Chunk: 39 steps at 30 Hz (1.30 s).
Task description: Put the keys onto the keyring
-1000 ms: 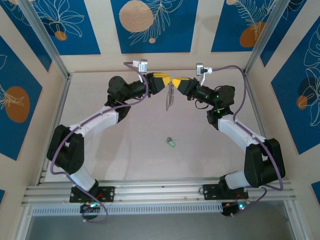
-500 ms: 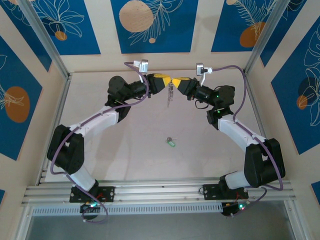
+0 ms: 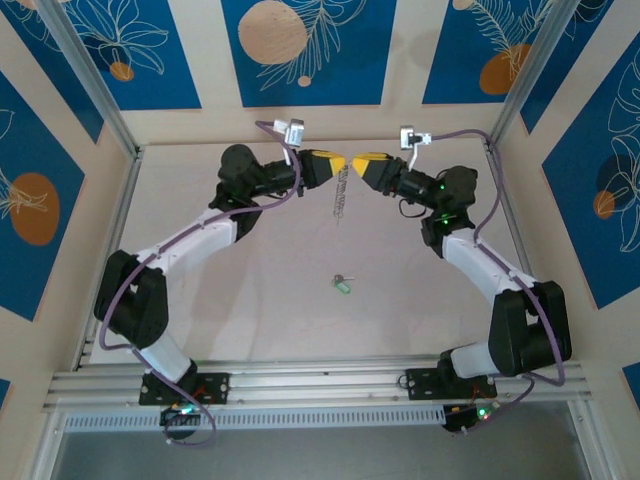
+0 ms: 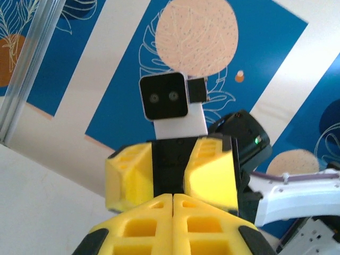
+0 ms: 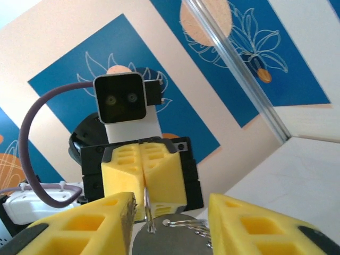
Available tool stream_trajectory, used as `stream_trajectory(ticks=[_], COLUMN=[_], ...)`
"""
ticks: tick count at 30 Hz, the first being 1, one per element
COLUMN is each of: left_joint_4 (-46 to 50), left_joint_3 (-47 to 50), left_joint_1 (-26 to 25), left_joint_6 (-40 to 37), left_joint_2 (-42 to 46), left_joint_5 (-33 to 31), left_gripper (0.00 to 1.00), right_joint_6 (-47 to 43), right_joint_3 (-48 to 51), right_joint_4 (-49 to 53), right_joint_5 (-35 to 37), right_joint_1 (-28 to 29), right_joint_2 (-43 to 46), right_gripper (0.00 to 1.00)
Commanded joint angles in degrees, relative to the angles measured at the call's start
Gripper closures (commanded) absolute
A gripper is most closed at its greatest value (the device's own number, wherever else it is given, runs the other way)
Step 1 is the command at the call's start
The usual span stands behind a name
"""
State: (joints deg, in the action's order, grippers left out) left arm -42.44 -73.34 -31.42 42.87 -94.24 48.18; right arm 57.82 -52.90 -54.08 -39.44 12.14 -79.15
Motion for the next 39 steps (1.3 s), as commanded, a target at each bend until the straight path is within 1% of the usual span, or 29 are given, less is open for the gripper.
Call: stream_trajectory(ticks=[1,8,11,16,23,33,39], left_joint_4=[11.5,38.2,48.7,57.3,61.9,61.7,61.6], left_joint_3=[-4.3,-14.0,-18.4,-22.6,-25.9,-26.5,-26.5], left_joint_1=[-0.3,-0.1,-0.1,-0.1,0.0,-0.1,-0.1], left_joint_6=[-9.9,-27.9,-34.6,-40.3,-43.7,-43.6,-43.3], left_joint_2=[3.7,4.9,4.3,3.1,1.2,0.4,1.0], left_joint_5=[3.6,7.0,8.0,9.3,10.0,10.8,11.2], left_gripper=[1.00,1.00,1.00,1.00,1.00,1.00,1.00], right_joint_6=[-5.2,-17.9,-20.3,-21.0,-22.3,-22.4,-22.4], right_joint_3=[-2.1,-4.7,-5.0,-7.2,-9.3,-8.8,-8.6], right_joint_4=[9.2,27.5,29.8,29.7,29.8,27.6,27.0], right_joint_5=[-5.5,-10.5,-11.5,-14.0,-15.2,-14.5,-14.1], right_joint_1=[-2.1,-3.2,-3.2,-2.9,-2.3,-0.3,1.3], right_joint_2=[4.5,9.5,10.7,9.6,8.3,6.2,5.3], right_gripper=[0.54,0.52,0.52,0.53,0.56,0.58,0.61])
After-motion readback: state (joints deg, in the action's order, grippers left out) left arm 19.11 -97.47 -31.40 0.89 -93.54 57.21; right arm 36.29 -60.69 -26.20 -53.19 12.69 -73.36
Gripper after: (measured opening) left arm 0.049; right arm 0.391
